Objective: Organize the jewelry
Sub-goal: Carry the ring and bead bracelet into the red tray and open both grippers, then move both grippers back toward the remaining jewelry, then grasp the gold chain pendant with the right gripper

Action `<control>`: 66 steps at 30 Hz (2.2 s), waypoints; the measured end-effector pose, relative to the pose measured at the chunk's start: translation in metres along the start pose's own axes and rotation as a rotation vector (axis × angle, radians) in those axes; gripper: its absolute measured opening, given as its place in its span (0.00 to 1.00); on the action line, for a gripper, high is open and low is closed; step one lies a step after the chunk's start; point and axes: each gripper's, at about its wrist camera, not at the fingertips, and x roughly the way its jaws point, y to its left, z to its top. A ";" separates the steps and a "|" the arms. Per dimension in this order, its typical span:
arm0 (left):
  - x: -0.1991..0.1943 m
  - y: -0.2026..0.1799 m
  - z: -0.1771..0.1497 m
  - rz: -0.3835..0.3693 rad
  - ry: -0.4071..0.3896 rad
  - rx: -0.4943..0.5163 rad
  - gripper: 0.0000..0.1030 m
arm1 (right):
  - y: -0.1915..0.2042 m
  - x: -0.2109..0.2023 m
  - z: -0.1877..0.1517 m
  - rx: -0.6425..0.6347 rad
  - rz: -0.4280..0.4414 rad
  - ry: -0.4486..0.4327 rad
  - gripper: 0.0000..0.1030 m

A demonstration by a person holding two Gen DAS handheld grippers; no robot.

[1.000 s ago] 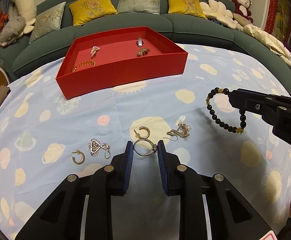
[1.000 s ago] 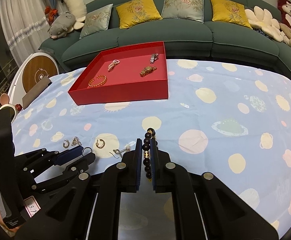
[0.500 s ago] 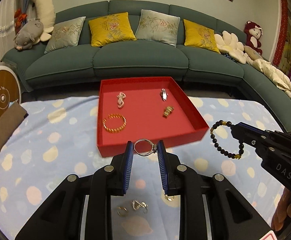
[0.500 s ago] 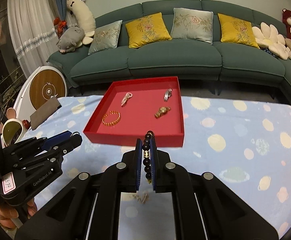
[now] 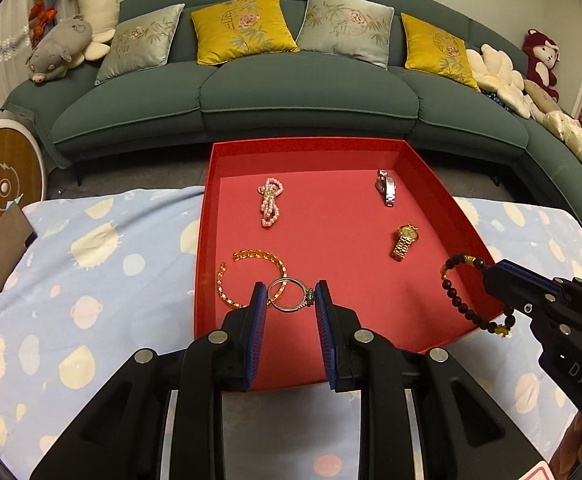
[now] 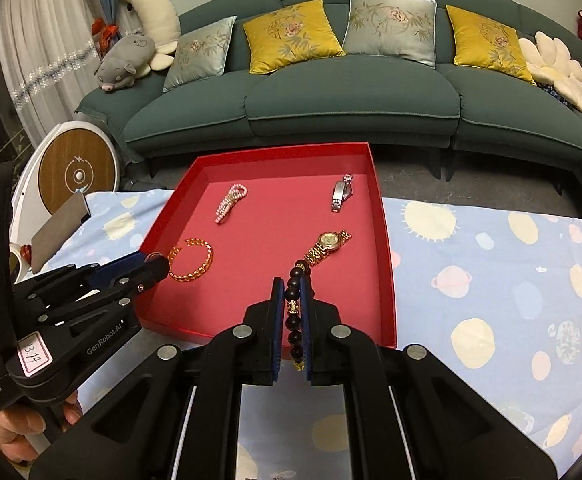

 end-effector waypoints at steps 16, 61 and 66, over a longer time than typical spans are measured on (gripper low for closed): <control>-0.007 0.004 0.006 0.062 -0.031 -0.050 0.62 | -0.006 -0.024 0.010 0.033 0.015 -0.076 0.18; -0.068 0.011 -0.141 -0.015 0.115 0.027 0.71 | 0.031 -0.028 -0.143 -0.111 -0.025 0.141 0.30; -0.066 0.009 -0.144 -0.028 0.119 0.046 0.71 | 0.032 -0.026 -0.142 -0.130 -0.041 0.135 0.11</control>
